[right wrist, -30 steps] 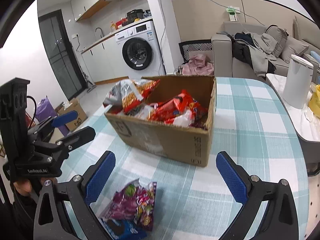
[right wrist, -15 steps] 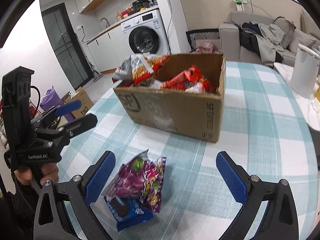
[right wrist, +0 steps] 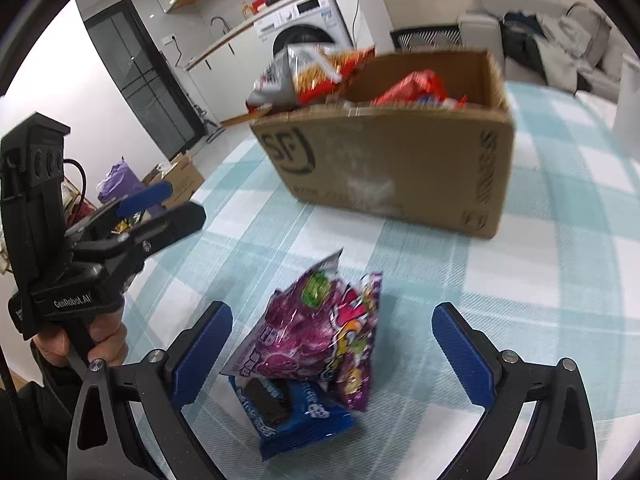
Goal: Organize snacks
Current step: 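Grasp the purple candy bag with the right gripper, then grasp the blue Oreo pack with the left gripper while the right holds the candy bag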
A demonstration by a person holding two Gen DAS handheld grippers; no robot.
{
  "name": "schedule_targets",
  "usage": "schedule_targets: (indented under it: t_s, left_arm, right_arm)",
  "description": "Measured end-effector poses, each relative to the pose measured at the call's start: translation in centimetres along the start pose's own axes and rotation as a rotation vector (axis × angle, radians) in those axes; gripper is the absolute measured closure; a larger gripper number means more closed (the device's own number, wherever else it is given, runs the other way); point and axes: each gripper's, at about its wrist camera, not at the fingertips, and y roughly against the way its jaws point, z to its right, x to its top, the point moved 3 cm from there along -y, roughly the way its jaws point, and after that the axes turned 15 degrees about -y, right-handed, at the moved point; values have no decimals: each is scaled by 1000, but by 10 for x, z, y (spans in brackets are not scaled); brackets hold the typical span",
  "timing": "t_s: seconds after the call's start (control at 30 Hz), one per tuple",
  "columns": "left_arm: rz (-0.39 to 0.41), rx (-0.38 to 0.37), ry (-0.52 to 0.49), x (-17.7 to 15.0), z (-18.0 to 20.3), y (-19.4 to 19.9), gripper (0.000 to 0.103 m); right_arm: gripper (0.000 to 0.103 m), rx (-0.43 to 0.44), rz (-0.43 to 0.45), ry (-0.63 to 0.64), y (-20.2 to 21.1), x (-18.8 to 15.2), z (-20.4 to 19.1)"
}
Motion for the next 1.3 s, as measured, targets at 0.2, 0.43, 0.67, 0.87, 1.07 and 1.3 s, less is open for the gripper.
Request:
schedule_targets:
  t_s: [0.2,0.43,0.67,0.87,1.07,1.3]
  left_arm:
    - [-17,-4,3,-3,-2,-7,1]
    - [-27,-13,3,-5,-2,-14,1]
    - [-39,-25,-2,-7,4,-20,1]
    - [-47,-51,-24,-8,13,-20,1]
    - [-54,-80,-66,-10,28,-18,1]
    - [-65,-152,-151,-12,58,-10,1]
  right_arm:
    - [10,32,-39,-24,-19,-3,0]
    - [33,59,-25,-40,-24,0,0]
    - [52,47,27,-28,-8,7,3]
    - [54,48,68,-26,9,13,8]
    - [54,52,112,-40,31,19,15]
    - [54,42,135,-51,45,22,22]
